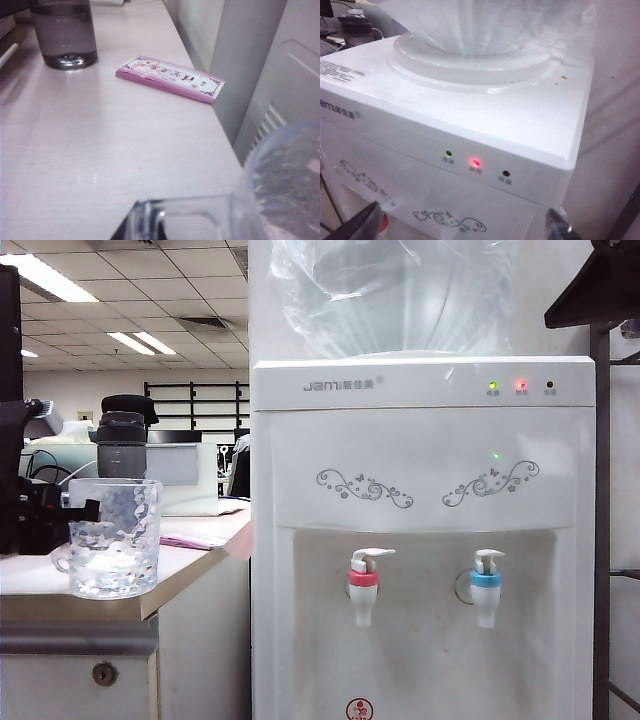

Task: Pick up the plastic mug from the left desk, go to the hot water outlet of the water dispenser, press the vertical switch to get some water, then put the mug back on the desk.

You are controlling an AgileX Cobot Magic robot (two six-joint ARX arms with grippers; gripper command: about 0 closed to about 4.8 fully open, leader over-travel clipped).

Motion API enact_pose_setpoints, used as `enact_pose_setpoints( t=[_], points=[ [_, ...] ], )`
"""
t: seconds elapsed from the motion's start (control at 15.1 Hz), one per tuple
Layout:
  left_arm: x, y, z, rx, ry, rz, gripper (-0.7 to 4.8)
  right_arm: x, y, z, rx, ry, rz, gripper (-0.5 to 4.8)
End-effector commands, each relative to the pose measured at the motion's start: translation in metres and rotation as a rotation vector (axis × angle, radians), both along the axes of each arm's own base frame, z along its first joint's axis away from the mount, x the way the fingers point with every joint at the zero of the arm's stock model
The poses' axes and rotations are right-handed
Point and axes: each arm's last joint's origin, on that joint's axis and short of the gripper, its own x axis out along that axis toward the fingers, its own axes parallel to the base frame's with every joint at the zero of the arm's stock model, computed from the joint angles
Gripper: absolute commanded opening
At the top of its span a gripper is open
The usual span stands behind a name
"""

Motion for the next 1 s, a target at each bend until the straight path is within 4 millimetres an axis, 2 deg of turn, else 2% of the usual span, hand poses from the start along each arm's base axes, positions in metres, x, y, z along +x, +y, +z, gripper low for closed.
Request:
enact_pose_setpoints(
  t=[0.07,0.46,0.53,0.66,1.0],
  points=[
    [-0.001,-0.005,0.012,0.004,-0.050,-0.023,-0.06,0.000,0.000,0.003,0.003,-0.019,-0.001,4.27],
    [-0.006,-0.026,0.014,0.000,-0.061,-0.103,-0.06,0.000,0.000,0.003,0.003,-0.019,-0.001,4.27],
    [-0.011,-0.035,0.013,0.001,-0.052,-0.139,-0.06,0.000,0.000,0.003,0.003,-0.019,-0.001,4.27],
    [-0.022,-0.040,0.006,0.007,-0.013,-0.167,-0.06,0.000,0.000,0.003,0.003,-0.019,-0.001,4.27],
    [-0.039,-0.041,-0.005,0.020,0.052,-0.197,-0.06,0.000,0.000,0.003,0.003,-0.019,-0.001,4.27]
  ],
)
